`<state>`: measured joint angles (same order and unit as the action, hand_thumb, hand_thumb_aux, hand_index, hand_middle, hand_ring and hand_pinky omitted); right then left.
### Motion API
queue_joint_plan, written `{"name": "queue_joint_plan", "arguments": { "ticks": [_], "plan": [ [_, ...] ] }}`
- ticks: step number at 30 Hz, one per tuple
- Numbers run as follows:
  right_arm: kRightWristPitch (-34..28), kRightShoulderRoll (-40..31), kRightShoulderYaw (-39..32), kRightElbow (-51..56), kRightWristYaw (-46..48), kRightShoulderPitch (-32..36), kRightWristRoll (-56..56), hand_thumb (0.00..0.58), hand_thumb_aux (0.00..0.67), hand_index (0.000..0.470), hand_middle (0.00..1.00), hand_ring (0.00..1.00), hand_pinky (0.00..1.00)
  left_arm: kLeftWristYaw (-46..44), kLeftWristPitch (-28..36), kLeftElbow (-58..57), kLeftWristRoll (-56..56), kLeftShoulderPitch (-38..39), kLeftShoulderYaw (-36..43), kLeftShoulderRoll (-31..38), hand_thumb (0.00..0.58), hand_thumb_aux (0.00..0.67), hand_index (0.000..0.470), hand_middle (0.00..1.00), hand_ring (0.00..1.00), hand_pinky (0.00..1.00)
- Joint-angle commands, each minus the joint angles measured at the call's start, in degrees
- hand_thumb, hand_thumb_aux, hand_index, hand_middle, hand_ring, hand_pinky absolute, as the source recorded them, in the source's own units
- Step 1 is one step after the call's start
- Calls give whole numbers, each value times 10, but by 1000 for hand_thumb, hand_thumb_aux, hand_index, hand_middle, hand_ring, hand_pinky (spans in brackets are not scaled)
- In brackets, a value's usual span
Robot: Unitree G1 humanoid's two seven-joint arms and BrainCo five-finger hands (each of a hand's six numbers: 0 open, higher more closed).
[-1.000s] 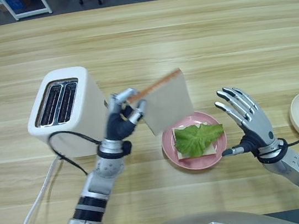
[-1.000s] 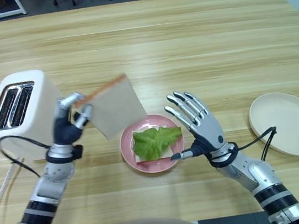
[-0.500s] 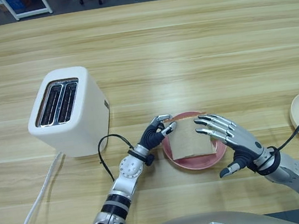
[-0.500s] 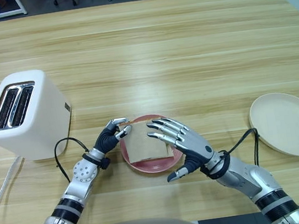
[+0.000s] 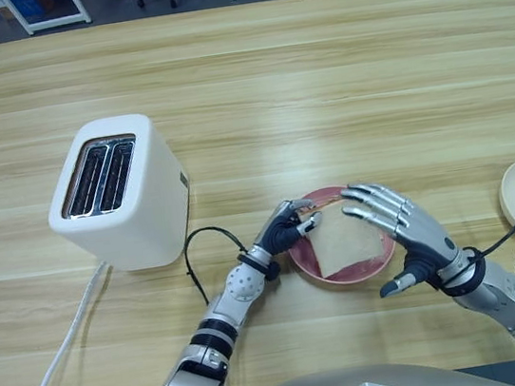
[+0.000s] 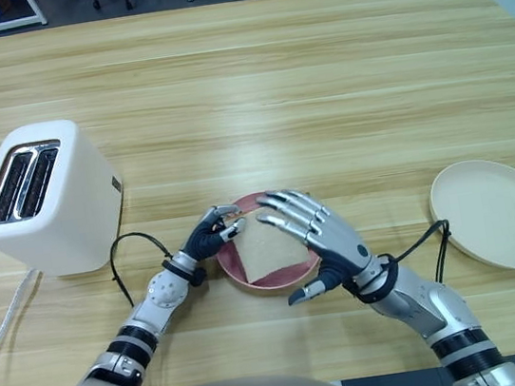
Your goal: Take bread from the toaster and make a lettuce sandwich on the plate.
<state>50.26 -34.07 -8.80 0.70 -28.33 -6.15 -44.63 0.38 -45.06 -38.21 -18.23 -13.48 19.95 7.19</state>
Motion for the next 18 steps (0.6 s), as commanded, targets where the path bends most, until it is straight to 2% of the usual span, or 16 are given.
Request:
{"name": "queue_joint_plan", "arguments": {
  "ticks": [1, 6, 11, 18],
  "plan": [
    [4, 9, 17, -4, -16, 3, -21, 0, 0, 0, 0, 0, 0, 22, 0, -25, -31, -10, 1, 0, 580, 670, 470, 1000, 1000, 1000],
    [-11, 16, 33, 6, -35, 1, -37, 0, 0, 0, 0, 0, 0, 47, -2, -54, -51, -24, -1, -3, 580, 670, 470, 1000, 1000, 1000],
    [20, -4, -29, 49, 49, -10, -15, 0, 0, 0, 0, 0, 0, 82, -22, -39, -52, -28, -15, -4, 580, 670, 470, 1000, 1000, 1000],
    [30, -6, -53, 80, 93, -6, -3, 0, 0, 0, 0, 0, 0, 71, -34, -27, -22, -21, -26, -18, 580, 670, 470, 1000, 1000, 1000]
  ]
}}
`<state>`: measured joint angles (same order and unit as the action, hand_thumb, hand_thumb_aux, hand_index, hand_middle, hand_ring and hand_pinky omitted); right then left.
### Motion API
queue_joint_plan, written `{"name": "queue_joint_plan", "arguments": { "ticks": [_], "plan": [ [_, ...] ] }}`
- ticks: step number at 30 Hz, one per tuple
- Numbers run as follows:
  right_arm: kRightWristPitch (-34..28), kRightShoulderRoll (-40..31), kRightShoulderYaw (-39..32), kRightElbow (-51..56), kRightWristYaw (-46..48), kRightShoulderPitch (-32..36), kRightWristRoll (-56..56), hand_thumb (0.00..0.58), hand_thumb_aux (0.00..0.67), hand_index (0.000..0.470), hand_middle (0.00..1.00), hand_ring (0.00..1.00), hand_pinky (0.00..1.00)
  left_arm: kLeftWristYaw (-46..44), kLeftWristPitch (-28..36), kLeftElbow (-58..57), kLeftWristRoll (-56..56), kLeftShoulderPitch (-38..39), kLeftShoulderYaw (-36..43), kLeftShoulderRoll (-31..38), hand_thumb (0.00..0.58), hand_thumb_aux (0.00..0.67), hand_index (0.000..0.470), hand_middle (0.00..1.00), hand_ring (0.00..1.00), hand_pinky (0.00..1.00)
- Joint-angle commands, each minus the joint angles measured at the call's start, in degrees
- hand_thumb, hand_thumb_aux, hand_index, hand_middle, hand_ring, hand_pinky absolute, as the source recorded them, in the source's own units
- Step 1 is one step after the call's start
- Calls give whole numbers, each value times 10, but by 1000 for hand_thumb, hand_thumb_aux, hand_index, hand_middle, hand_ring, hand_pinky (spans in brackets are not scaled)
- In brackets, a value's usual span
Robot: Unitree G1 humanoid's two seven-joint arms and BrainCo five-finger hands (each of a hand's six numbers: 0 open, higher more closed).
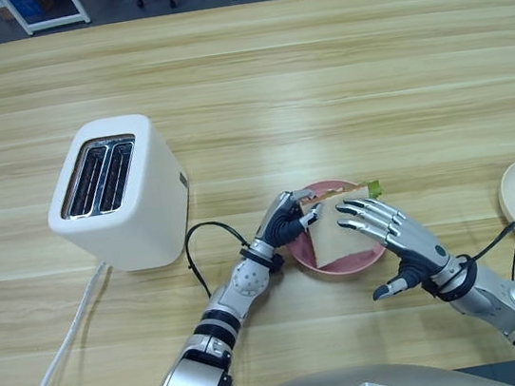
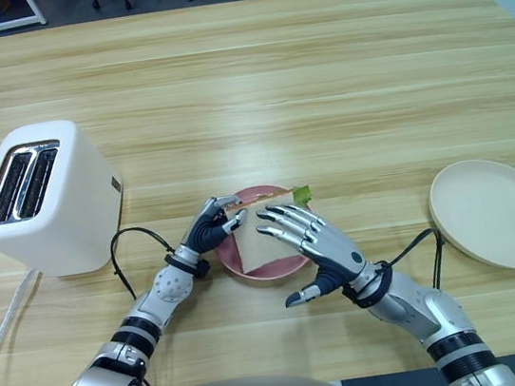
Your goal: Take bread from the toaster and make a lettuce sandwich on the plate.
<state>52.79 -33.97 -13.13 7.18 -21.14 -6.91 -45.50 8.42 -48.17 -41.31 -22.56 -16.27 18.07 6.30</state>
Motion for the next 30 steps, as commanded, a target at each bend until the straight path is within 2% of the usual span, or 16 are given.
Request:
{"name": "queue_joint_plan", "arguments": {
  "ticks": [1, 9, 17, 23, 30],
  "plan": [
    [3, -7, -10, 17, 26, 1, 5, 0, 0, 0, 0, 0, 0, -16, -3, 6, 30, 8, -8, -12, 580, 670, 470, 1000, 1000, 1000],
    [7, -2, -11, 24, 31, 6, 2, 0, 0, 0, 0, 0, 0, -69, 4, 26, 83, 14, -17, -25, 580, 670, 470, 1000, 1000, 1000],
    [2, 4, -15, 30, 32, 15, -7, 0, 0, 0, 0, 0, 0, -4, 37, -47, 42, -37, -33, -42, 580, 670, 470, 1000, 1000, 1000],
    [44, 3, -18, -11, 52, 5, 44, 0, 0, 0, 0, 0, 0, 26, 40, -95, 21, -63, -27, -50, 580, 670, 470, 1000, 1000, 1000],
    [9, 27, -41, 112, 50, 61, 3, 0, 0, 0, 0, 0, 0, 43, 40, -114, -11, -62, -13, -39, 580, 670, 470, 1000, 1000, 1000]
  ]
}}
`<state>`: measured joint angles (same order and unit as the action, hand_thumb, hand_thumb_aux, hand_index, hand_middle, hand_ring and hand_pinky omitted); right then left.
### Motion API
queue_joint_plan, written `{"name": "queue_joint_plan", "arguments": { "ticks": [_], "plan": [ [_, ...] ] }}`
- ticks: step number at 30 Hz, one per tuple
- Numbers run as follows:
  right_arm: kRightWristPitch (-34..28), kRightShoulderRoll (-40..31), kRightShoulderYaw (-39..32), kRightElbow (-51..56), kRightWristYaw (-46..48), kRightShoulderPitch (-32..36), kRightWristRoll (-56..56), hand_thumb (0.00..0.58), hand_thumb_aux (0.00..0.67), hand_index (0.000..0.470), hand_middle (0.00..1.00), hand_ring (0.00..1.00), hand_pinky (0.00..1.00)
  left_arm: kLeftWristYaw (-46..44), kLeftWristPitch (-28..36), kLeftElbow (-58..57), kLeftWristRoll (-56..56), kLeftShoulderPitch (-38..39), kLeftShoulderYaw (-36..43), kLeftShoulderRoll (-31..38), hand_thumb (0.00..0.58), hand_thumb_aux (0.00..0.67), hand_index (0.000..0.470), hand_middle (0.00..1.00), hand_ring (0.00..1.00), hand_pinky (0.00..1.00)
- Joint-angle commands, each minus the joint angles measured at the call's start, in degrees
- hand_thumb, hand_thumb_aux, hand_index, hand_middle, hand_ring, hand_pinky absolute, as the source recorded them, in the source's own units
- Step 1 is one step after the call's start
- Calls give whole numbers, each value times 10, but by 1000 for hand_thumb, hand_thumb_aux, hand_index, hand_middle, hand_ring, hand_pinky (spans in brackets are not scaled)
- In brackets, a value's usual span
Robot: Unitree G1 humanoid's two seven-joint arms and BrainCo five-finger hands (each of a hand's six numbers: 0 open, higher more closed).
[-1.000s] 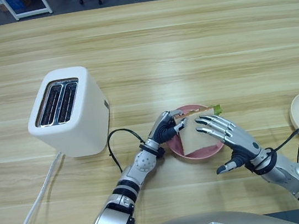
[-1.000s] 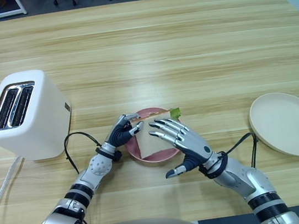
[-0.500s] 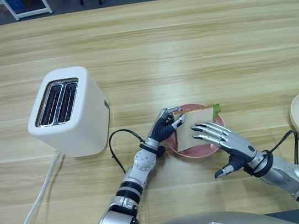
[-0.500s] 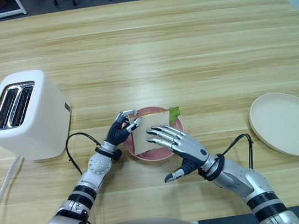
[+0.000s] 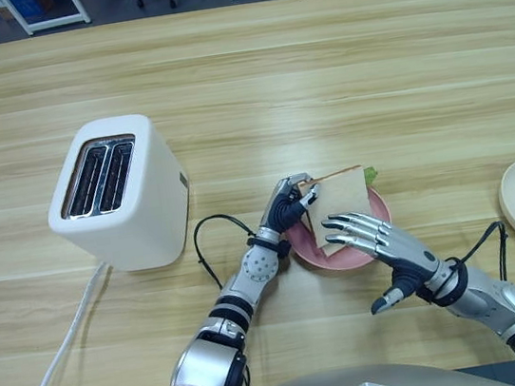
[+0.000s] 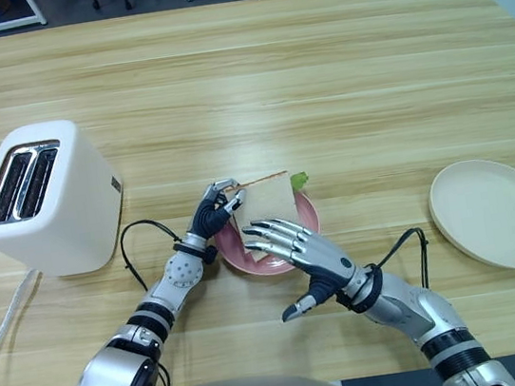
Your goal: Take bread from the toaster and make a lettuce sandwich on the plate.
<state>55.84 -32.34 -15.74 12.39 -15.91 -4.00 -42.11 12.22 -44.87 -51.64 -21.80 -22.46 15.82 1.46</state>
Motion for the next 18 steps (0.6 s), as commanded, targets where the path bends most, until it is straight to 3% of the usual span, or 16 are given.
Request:
{"name": "queue_joint_plan", "arguments": {
  "ticks": [1, 8, 12, 13, 14, 15, 18],
  "plan": [
    [-26, 14, -19, 77, -7, 39, -38, 0, 0, 0, 0, 0, 0, 5, 7, -11, -23, 1, 12, 12, 580, 670, 470, 1000, 1000, 1000],
    [-36, 12, -45, 155, -26, 60, -54, 0, 0, 0, 0, 0, 0, 12, 6, -12, -38, 11, 27, 24, 580, 670, 470, 1000, 1000, 1000],
    [-24, 5, -72, 173, 10, 44, -30, 0, 0, 0, 0, 0, 0, 52, 21, -9, -76, 3, 40, 43, 580, 670, 470, 1000, 1000, 1000],
    [-23, 4, -79, 181, 22, 41, -24, 0, 0, 0, 0, 0, 0, 74, 27, -4, -93, -1, 43, 50, 553, 525, 369, 937, 937, 937],
    [-25, 3, -87, 189, 35, 40, -19, 0, 0, 0, 0, 0, 0, 107, 36, 7, -117, -6, 46, 61, 248, 163, 114, 600, 600, 600],
    [-29, 2, -93, 198, 47, 39, -15, 0, 0, 0, 0, 0, 0, 142, 49, 23, -145, -11, 49, 72, 0, 0, 0, 0, 0, 0],
    [-47, 0, -105, 221, 70, 41, -3, 0, 0, 0, 0, 0, 0, 247, 85, 99, -226, -14, 52, 106, 0, 0, 0, 0, 0, 0]
  ]
}}
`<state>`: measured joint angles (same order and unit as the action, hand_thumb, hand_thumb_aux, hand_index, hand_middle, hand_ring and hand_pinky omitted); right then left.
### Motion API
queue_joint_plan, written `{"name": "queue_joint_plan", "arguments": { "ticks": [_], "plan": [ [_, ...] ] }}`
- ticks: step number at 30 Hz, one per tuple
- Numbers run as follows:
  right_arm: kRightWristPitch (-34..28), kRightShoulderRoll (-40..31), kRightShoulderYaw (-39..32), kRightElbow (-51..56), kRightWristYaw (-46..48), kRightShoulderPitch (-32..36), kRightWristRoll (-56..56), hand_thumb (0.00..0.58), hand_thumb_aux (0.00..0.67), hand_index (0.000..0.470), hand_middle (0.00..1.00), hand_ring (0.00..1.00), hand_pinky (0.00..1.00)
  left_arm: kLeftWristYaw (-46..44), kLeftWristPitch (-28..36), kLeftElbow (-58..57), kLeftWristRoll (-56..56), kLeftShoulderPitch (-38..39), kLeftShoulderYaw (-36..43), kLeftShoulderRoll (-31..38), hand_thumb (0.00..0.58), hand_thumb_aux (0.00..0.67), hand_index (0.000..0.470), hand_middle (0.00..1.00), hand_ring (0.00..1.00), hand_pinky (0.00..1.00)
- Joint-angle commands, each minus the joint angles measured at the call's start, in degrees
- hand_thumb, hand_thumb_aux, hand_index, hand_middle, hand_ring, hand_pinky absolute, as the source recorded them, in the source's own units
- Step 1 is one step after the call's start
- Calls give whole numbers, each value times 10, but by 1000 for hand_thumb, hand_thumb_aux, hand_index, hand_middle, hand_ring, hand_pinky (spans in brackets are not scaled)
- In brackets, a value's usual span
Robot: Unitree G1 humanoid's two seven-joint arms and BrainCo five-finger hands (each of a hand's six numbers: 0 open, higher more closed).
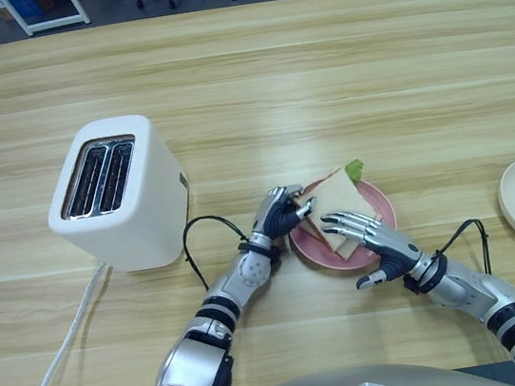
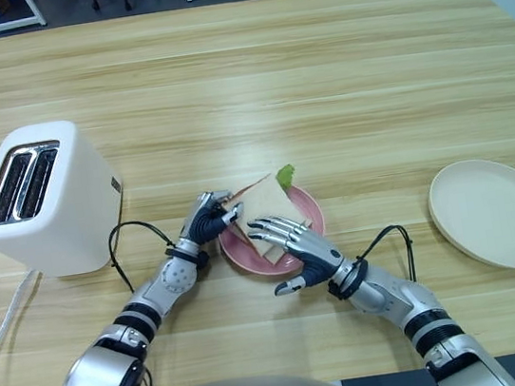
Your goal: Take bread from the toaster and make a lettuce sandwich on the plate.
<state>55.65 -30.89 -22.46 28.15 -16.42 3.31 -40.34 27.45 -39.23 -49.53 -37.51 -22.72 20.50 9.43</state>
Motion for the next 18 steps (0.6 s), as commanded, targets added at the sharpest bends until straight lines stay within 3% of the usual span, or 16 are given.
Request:
{"name": "queue_joint_plan", "arguments": {
  "ticks": [1, 7, 9, 10, 11, 12, 13, 14, 18],
  "plan": [
    [-48, -14, -40, 69, 82, -30, -18, 0, 0, 0, 0, 0, 0, 127, 42, 104, -92, -9, 3, 36, 0, 0, 0, 0, 0, 0],
    [-39, -14, -52, 62, 75, -15, -16, 0, 0, 0, 0, 0, 0, 238, 120, 284, -169, 36, -34, 88, 0, 0, 0, 0, 0, 0],
    [-29, -3, -44, 51, 25, 1, -32, 0, 0, 0, 0, 0, 0, 232, 92, 331, -142, 64, -43, 100, 0, 0, 0, 0, 0, 0],
    [-27, 12, -31, 42, -21, 12, -40, 0, 0, 0, 0, 0, 0, 207, 47, 347, -98, 82, -37, 106, 0, 0, 0, 0, 0, 0],
    [-21, 31, -14, 31, -66, 21, -39, 201, 129, 90, 27, 27, 27, 173, -6, 356, -46, 101, -21, 113, 0, 0, 0, 0, 0, 0],
    [-5, 54, 10, 15, -106, 27, -21, 571, 586, 411, 647, 647, 647, 132, -69, 357, 14, 122, 5, 128, 452, 355, 249, 94, 94, 94],
    [14, 73, 31, -1, -129, 30, 9, 580, 670, 470, 1000, 1000, 1000, 98, -122, 351, 57, 139, 27, 143, 580, 670, 470, 616, 616, 616],
    [30, 85, 47, -16, -144, 30, 33, 580, 670, 470, 1000, 1000, 1000, 72, -165, 338, 81, 152, 44, 160, 580, 670, 470, 1000, 1000, 1000],
    [69, 87, 83, -77, -129, 3, 124, 580, 670, 470, 1000, 1000, 1000, -29, -264, 310, 163, 197, 80, 216, 580, 670, 470, 1000, 1000, 1000]
  ]
}}
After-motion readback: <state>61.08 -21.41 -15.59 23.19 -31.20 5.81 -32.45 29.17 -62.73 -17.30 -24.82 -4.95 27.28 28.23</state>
